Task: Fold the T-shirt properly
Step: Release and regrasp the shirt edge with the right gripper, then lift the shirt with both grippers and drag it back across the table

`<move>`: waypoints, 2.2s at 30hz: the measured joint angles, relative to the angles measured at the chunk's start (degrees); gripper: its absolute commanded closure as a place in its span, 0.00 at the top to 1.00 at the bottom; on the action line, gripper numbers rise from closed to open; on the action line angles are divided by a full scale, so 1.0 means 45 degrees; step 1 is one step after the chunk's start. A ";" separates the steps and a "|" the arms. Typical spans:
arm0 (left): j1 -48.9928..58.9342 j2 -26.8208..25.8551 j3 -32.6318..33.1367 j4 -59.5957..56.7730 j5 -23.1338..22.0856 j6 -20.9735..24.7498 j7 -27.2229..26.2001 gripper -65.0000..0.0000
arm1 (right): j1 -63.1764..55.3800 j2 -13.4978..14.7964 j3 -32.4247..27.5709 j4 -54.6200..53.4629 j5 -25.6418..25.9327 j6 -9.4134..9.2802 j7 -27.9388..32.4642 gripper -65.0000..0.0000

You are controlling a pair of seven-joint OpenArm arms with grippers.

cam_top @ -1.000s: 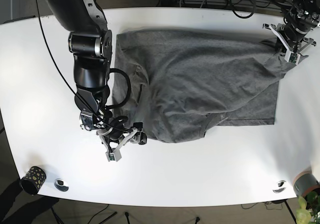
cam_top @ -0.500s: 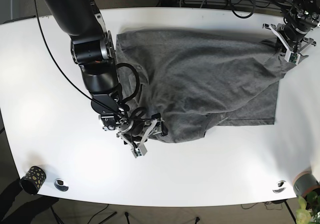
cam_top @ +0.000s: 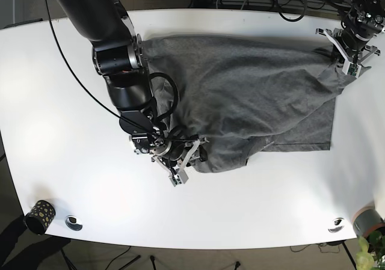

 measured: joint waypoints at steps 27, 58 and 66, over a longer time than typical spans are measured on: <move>0.0063 -0.0010 -0.1069 0.1710 -0.1719 -0.0049 0.0053 0.00 | -0.4663 0.0515 -0.0015 1.0972 -0.0010 0.0068 -0.4551 0.00; -0.7286 -0.0049 0.2331 0.1515 0.2317 -0.0063 0.3803 0.00 | -0.2137 0.3123 -0.0024 1.3576 0.0073 0.0194 -0.5323 0.00; -1.1026 -0.0078 0.3424 0.0607 0.3240 -0.0053 0.4741 0.00 | 0.0680 0.3706 -0.0024 1.2541 0.0063 0.0219 -0.5348 0.00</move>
